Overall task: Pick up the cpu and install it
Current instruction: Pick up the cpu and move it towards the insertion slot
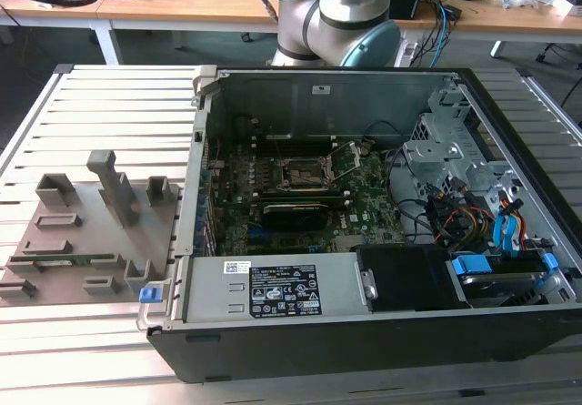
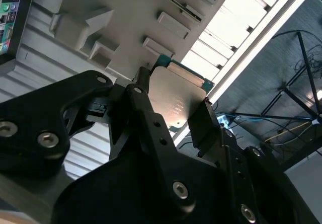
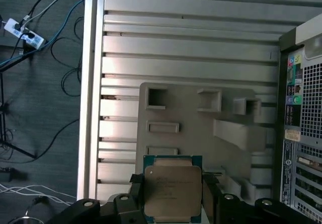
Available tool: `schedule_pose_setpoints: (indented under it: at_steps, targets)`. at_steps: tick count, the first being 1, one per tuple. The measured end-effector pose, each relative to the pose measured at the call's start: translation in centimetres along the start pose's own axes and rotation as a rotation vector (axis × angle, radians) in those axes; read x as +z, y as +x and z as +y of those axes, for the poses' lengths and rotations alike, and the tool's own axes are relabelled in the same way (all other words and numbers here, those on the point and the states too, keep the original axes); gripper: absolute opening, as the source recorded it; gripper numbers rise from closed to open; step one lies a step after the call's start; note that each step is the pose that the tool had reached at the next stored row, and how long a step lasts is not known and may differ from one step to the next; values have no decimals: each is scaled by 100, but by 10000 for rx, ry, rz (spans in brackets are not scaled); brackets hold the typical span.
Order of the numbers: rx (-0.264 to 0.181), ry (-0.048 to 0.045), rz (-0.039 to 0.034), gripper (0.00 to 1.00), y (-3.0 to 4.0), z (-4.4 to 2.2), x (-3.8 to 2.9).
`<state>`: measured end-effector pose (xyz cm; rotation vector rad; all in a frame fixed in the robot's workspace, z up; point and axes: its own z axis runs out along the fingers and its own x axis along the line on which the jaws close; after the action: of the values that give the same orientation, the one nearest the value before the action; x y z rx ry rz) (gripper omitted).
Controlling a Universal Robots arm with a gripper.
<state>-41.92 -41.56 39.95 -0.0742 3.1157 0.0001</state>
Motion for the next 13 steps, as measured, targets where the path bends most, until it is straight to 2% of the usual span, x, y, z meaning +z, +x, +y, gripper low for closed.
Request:
schedule_pose_setpoints:
  at_steps: [3, 7, 10, 13]
  targets:
    - [0, -1, -1, 55, -2, 0, -89]
    - [0, 0, 0, 55, -4, 0, -89]
    - [-1, 20, 2, 55, -82, -2, -88]
    - [-1, 29, 0, 55, -199, -2, -84]
